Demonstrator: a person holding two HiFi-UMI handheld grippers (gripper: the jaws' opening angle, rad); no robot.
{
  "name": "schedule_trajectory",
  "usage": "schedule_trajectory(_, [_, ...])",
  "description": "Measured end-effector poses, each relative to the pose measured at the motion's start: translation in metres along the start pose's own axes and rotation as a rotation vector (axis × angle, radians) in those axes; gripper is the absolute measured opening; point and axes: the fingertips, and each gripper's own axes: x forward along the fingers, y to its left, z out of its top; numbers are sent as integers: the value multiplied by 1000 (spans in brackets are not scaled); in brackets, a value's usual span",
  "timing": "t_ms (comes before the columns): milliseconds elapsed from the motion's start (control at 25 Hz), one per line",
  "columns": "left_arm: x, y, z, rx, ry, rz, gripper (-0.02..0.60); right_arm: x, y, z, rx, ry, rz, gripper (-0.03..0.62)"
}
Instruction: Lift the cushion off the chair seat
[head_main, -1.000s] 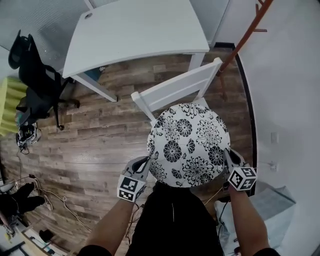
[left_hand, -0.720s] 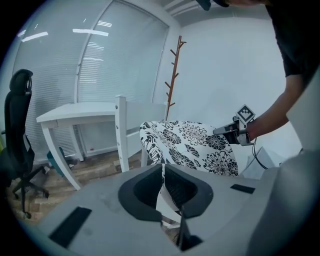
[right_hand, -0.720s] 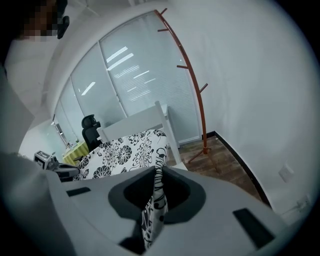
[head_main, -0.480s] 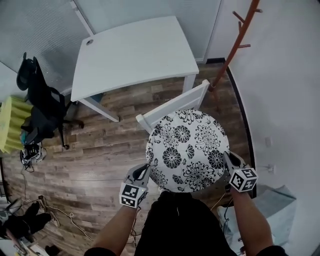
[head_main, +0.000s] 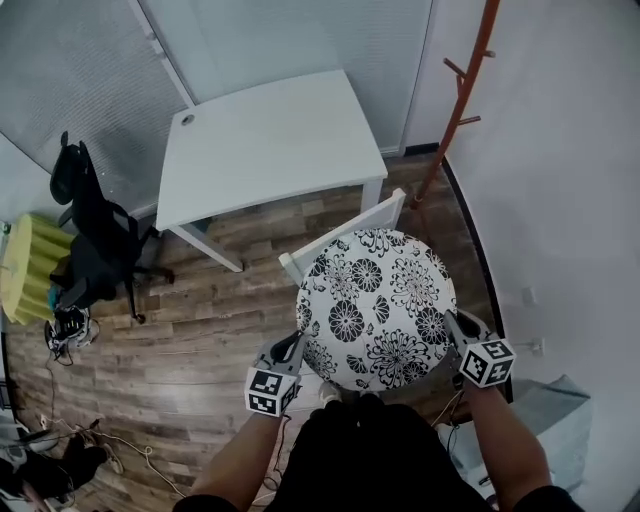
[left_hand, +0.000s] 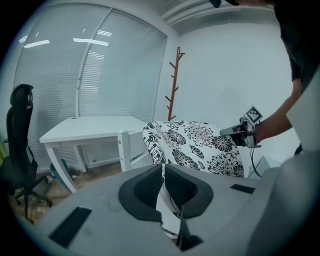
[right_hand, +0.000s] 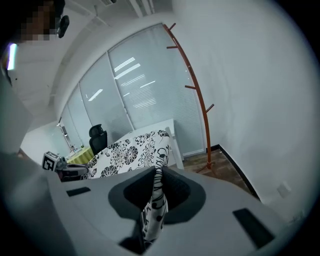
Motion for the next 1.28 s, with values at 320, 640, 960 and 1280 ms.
schedule_trajectory(320, [-27, -14, 44, -12, -72, 30, 20, -18, 8, 39, -2, -74, 23, 40])
schedule_trajectory(640, [2, -1, -16, 86, -138, 94, 20, 21, -27, -27, 11, -193, 118, 40])
schedule_trajectory(960, [49, 21, -74, 192, -200, 132, 20, 81, -61, -95, -1, -303, 230, 40])
schedule_trajectory(1280, [30, 11, -57, 212, -270, 136, 20, 61, -53, -79, -5, -362, 262, 40])
